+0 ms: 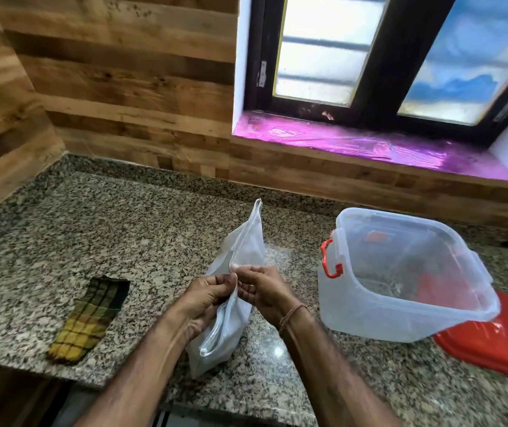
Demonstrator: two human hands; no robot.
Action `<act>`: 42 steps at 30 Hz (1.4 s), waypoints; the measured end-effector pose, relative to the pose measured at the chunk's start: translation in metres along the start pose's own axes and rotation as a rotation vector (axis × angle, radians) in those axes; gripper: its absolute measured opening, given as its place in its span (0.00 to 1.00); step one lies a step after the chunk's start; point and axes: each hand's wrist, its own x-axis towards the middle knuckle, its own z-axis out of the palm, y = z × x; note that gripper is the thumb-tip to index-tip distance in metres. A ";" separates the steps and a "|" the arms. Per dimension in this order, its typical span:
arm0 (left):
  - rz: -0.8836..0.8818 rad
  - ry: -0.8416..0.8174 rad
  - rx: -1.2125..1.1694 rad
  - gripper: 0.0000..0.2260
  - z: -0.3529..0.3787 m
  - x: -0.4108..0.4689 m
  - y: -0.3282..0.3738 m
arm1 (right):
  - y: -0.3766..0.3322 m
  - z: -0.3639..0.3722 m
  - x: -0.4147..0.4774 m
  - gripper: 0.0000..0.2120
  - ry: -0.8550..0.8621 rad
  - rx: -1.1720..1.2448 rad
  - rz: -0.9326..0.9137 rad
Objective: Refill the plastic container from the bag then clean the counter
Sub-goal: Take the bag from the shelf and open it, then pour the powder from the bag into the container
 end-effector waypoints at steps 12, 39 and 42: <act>-0.064 -0.022 -0.019 0.16 -0.005 -0.003 0.004 | 0.000 0.007 -0.010 0.05 0.027 -0.120 -0.065; -0.205 0.304 -0.038 0.21 -0.031 -0.078 -0.053 | -0.140 0.046 0.048 0.35 0.295 -1.969 -0.150; -0.238 0.333 -0.125 0.40 -0.040 -0.070 -0.069 | -0.144 0.071 0.027 0.27 0.037 -1.930 -0.068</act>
